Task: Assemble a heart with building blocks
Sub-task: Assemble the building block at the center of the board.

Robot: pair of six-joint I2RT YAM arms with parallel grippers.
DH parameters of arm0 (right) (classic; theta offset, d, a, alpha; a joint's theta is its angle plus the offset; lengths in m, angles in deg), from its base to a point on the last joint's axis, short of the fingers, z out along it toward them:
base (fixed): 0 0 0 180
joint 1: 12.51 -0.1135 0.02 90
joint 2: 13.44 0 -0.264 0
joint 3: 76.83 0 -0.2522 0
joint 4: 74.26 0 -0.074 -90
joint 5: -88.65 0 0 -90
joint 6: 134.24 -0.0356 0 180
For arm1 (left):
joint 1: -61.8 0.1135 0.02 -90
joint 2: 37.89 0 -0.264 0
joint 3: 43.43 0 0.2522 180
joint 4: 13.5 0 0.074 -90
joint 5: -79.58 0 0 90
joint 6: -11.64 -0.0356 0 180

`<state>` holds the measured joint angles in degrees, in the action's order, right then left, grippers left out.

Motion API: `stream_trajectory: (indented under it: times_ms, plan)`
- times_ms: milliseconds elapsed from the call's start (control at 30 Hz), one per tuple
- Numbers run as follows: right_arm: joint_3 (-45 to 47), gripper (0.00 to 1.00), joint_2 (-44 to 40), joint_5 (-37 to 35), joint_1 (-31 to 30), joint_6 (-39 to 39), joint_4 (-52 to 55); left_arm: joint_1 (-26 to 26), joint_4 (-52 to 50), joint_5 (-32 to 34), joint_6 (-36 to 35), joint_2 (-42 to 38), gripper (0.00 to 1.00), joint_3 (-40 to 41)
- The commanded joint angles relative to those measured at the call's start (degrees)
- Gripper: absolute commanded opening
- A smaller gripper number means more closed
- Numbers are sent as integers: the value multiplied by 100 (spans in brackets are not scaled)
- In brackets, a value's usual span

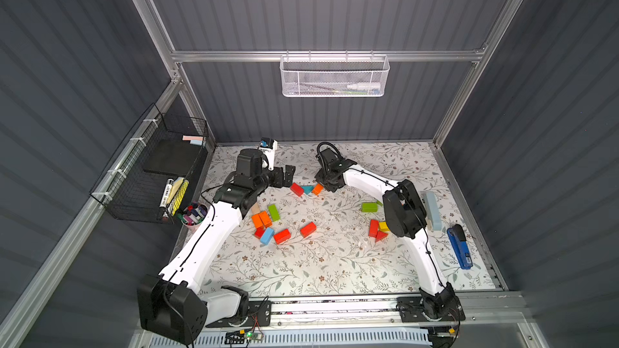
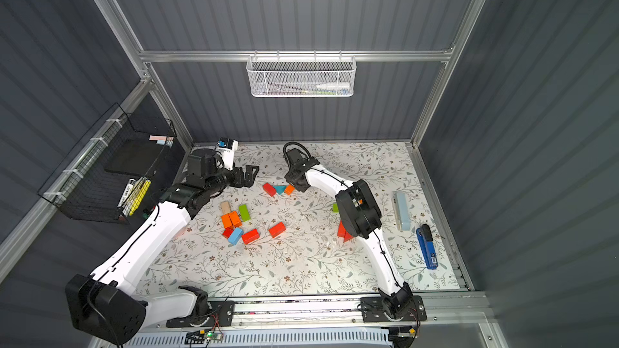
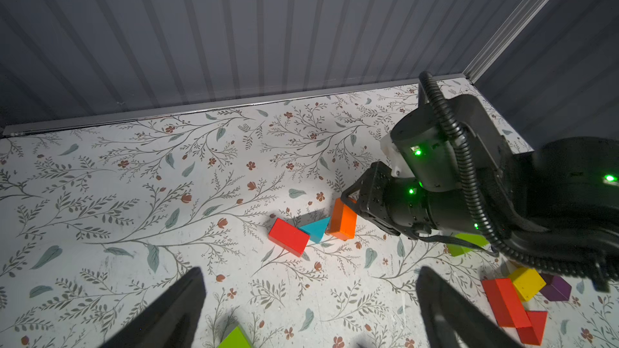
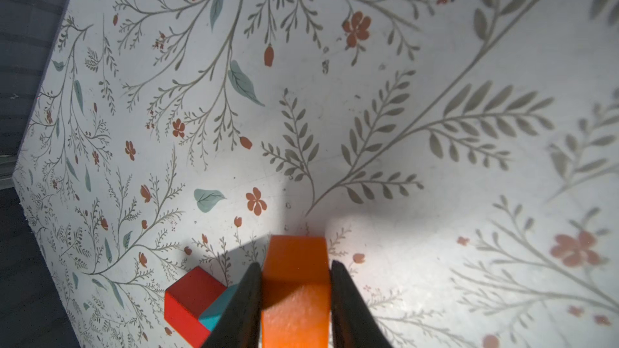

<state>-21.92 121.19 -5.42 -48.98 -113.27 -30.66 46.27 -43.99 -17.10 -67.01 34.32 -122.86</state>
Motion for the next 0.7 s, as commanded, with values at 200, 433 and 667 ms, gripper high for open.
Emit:
stream_trajectory:
  times_ms: [200, 433, 667]
  plan:
    - [-55, 32, 99, -23, -26, -365, 26, 41, 38, -79, -28, 32, 99, 86]
    - [-59, 38, 107, -7, -31, -379, 4, 50, 38, -97, -28, 37, 99, 80]
    - [-73, 40, 116, -7, -37, -391, -20, 50, 45, -123, -28, 39, 99, 81]
